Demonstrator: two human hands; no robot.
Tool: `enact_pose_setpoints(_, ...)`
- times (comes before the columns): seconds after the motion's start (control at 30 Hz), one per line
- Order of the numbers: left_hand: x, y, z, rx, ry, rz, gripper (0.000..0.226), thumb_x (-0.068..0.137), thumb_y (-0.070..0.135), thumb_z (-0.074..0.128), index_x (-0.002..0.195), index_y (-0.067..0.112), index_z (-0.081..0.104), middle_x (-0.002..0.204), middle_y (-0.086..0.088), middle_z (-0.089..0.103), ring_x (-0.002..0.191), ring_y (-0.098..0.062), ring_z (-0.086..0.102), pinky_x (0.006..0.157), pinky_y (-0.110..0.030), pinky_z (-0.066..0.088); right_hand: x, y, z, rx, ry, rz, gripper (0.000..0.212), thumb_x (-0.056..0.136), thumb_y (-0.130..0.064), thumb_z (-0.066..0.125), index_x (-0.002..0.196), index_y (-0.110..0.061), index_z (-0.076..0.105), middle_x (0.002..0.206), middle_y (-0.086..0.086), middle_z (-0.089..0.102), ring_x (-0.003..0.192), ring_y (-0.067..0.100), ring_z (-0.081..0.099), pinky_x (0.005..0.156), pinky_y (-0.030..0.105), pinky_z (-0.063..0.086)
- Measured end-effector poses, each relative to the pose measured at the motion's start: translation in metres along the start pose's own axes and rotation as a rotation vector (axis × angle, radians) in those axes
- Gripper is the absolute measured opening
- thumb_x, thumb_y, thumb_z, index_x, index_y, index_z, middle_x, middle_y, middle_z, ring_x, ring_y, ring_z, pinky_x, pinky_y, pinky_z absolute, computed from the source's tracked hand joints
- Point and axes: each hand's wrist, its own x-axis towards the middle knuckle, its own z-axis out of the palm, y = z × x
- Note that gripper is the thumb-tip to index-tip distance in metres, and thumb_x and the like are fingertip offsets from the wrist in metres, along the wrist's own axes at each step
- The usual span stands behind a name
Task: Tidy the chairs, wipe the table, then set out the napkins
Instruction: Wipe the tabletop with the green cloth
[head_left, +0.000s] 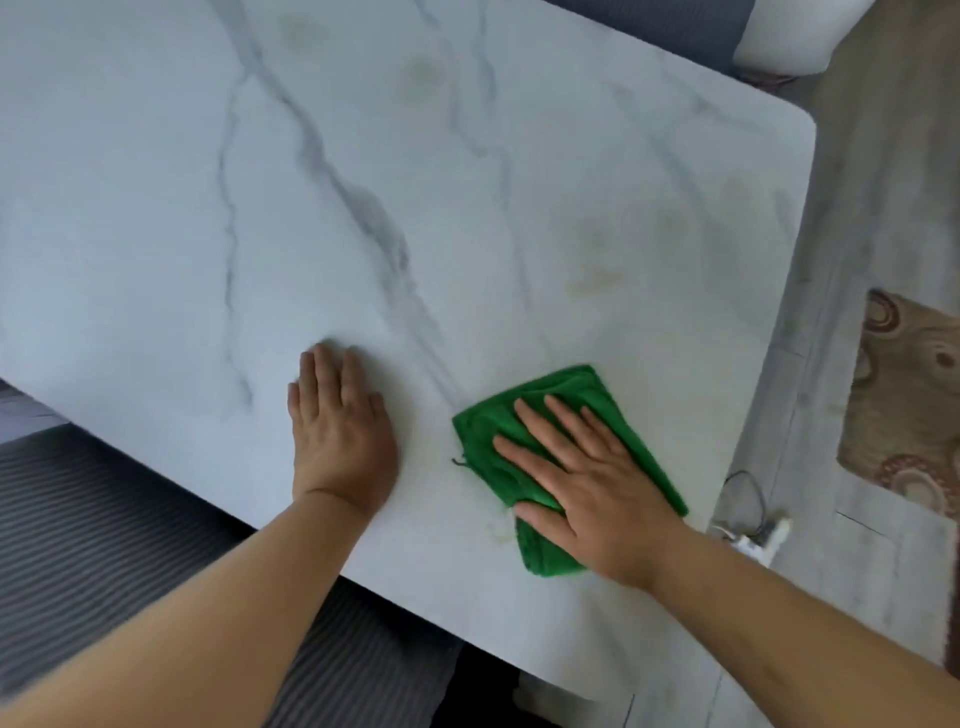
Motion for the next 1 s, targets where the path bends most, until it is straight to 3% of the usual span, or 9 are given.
enact_pose_setpoints(0.23,-0.001,0.002,0.000,0.023,0.025,-0.006,0.054,0.098,0.022,0.029,0.150,0.007,0.022,0.159,-0.016,0.011,0.147,-0.028,0.002,0.119,-0.039,-0.002,0.149,0.135,-0.047,-0.007,0.128,0.691,0.070,0.095,-0.061,0.018,0.154,-0.025,0.009,0.162,0.008,-0.002,0.148,0.032,-0.003,0.118,0.051,-0.001)
enact_pose_setpoints(0.3,-0.001,0.002,-0.002,0.050,0.031,-0.017,0.054,0.097,0.025,0.026,0.149,0.009,0.024,0.159,-0.013,0.015,0.148,-0.025,0.005,0.119,-0.043,0.000,0.187,0.113,-0.046,0.003,0.108,0.616,0.070,0.095,-0.060,0.021,0.154,-0.025,0.009,0.162,0.009,-0.001,0.147,0.033,-0.004,0.118,0.051,-0.002)
enact_pose_setpoints(0.43,-0.002,0.002,-0.007,0.065,0.043,-0.046,0.056,0.095,0.030,0.020,0.147,0.013,0.030,0.158,-0.007,0.022,0.147,-0.019,0.010,0.118,-0.047,0.002,0.138,0.048,-0.024,-0.090,0.072,0.014,0.064,0.096,-0.058,0.025,0.152,-0.027,0.021,0.161,0.007,0.014,0.148,0.031,0.010,0.118,0.050,0.009)
enact_pose_setpoints(0.53,-0.002,0.006,-0.007,0.034,0.062,-0.085,0.054,0.095,0.030,0.026,0.146,0.015,0.034,0.157,-0.005,0.025,0.146,-0.017,0.012,0.119,-0.042,0.002,0.103,0.083,-0.033,-0.110,-0.031,-0.252,0.061,0.097,-0.059,0.022,0.152,-0.031,0.021,0.161,0.000,0.015,0.148,0.025,0.009,0.120,0.045,0.007)
enact_pose_setpoints(0.6,0.004,0.011,-0.005,0.004,0.098,-0.189,0.053,0.096,0.027,0.033,0.146,0.012,0.034,0.157,-0.008,0.023,0.147,-0.021,0.012,0.119,-0.043,0.005,0.134,0.129,-0.048,-0.141,0.016,-0.225,0.062,0.096,-0.059,0.020,0.151,-0.030,0.023,0.161,0.001,0.017,0.148,0.026,0.012,0.120,0.043,0.007)
enact_pose_setpoints(0.7,0.012,0.018,-0.002,0.021,0.166,-0.390,0.055,0.097,0.029,0.036,0.147,0.008,0.031,0.158,-0.012,0.020,0.146,-0.027,0.011,0.118,-0.045,0.008,0.227,0.180,-0.070,-0.142,0.048,0.057,0.065,0.094,-0.059,0.021,0.152,-0.030,0.017,0.162,0.003,0.007,0.148,0.028,0.005,0.119,0.044,0.001)
enact_pose_setpoints(0.83,0.013,0.019,0.001,0.062,0.183,-0.404,0.062,0.092,0.037,0.027,0.147,0.008,0.032,0.157,-0.014,0.024,0.146,-0.028,0.015,0.118,-0.043,0.009,0.352,0.166,-0.080,-0.077,0.080,0.264,0.068,0.096,-0.057,0.023,0.154,-0.025,0.011,0.162,0.008,0.000,0.148,0.032,-0.002,0.118,0.050,0.001)
enact_pose_setpoints(0.9,0.012,0.018,0.001,0.070,0.179,-0.403,0.062,0.092,0.036,0.025,0.147,0.008,0.032,0.156,-0.014,0.024,0.146,-0.028,0.016,0.119,-0.043,0.009,0.373,0.114,-0.068,-0.070,0.083,0.132,0.067,0.096,-0.056,0.025,0.154,-0.025,0.013,0.162,0.008,0.003,0.148,0.033,0.000,0.118,0.049,0.001)
enact_pose_setpoints(1.0,0.012,0.021,-0.004,0.072,0.168,-0.408,0.061,0.093,0.033,0.024,0.147,0.006,0.031,0.156,-0.014,0.024,0.146,-0.027,0.016,0.119,-0.044,0.010,0.323,0.043,-0.044,-0.062,0.051,-0.289,0.063,0.096,-0.054,0.028,0.152,-0.027,0.019,0.162,0.006,0.010,0.148,0.031,0.005,0.118,0.046,0.001)
